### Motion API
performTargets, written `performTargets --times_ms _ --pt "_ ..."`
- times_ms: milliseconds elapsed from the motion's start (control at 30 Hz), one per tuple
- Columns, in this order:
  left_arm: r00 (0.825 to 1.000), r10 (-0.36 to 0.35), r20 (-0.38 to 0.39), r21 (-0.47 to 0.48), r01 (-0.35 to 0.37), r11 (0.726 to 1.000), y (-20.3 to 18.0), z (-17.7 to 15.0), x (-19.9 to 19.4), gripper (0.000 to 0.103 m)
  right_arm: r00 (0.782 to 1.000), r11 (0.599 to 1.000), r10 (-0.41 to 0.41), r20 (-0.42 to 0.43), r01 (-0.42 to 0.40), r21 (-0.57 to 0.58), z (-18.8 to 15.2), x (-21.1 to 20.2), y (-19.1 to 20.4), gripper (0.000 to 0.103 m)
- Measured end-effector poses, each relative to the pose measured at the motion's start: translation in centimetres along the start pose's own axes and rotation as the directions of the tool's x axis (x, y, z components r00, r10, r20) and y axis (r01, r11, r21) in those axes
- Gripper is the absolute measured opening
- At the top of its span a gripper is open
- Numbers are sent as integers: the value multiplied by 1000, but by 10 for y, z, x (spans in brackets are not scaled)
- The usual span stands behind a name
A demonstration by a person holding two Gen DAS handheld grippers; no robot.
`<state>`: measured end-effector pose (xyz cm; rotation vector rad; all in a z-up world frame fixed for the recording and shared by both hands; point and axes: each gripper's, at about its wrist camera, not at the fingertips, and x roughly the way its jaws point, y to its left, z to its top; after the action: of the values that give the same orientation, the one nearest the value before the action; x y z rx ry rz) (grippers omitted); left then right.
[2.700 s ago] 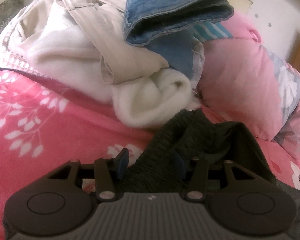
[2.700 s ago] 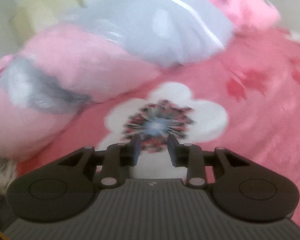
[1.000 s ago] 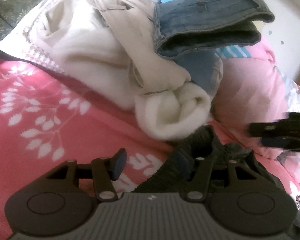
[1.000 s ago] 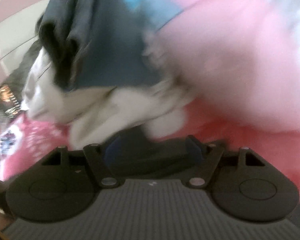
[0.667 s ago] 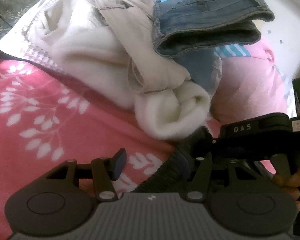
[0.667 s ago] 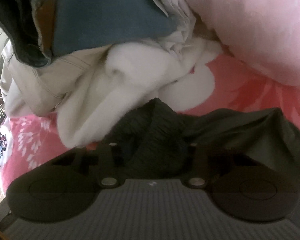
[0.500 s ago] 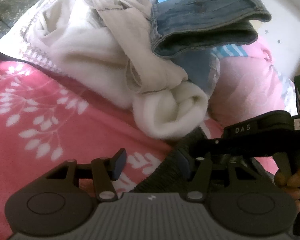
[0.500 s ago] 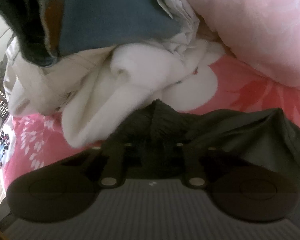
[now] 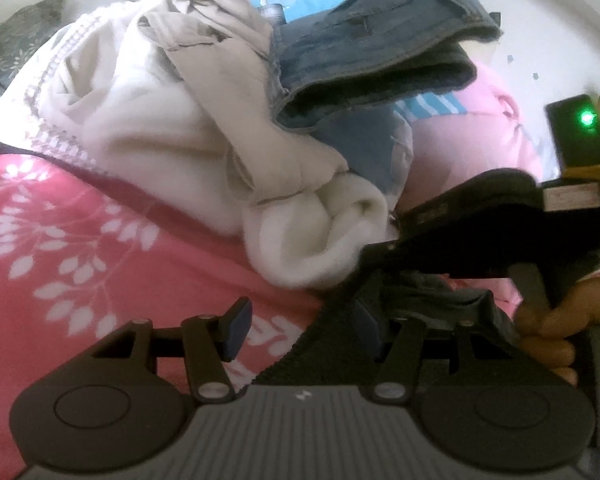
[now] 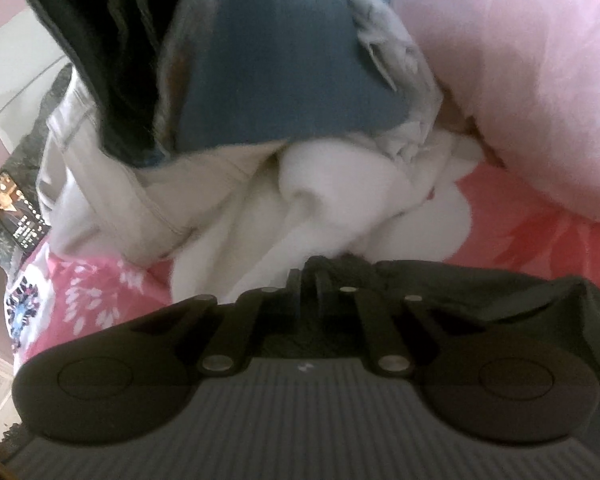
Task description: Fold clothes
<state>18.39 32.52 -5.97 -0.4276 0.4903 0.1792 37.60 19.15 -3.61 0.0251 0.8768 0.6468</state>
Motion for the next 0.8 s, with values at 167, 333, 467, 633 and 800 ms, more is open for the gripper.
performTargets --times_ms 167,333,467,633,800 --pt "997 30 -70 1 -30 1000 2 -4 13 61 999 995 50 9 -51 82 1 -8 -23 24" --pt "997 33 -70 -7 -33 999 4 -5 13 61 986 989 -33 164 8 149 -14 -99 -69 48" --pt "997 37 -71 -13 -38 999 6 -4 13 61 945 968 -207 254 159 197 -48 -183 -122 65" --pt "996 48 -70 -12 -49 999 6 -4 15 61 891 884 -417 181 351 307 -117 -242 -188 69" --pt "996 62 -67 -4 -62 998 4 -5 15 61 887 879 -430 171 367 304 -177 -263 -202 63"
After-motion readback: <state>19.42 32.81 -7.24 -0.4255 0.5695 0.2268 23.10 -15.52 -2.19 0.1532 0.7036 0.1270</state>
